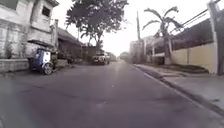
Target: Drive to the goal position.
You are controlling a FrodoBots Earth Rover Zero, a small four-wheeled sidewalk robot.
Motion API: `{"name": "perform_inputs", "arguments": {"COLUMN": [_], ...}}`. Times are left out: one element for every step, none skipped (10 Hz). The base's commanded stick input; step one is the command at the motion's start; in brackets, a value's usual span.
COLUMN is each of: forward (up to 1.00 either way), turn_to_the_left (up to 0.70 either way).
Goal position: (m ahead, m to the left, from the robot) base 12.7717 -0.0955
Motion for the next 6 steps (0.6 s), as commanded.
{"name": "perform_inputs", "arguments": {"forward": [1.0, 1.0, 1.0, 1.0, 1.0, 1.0], "turn_to_the_left": [0.0, 0.0, 0.0, 0.0, 0.0, 0.0]}}
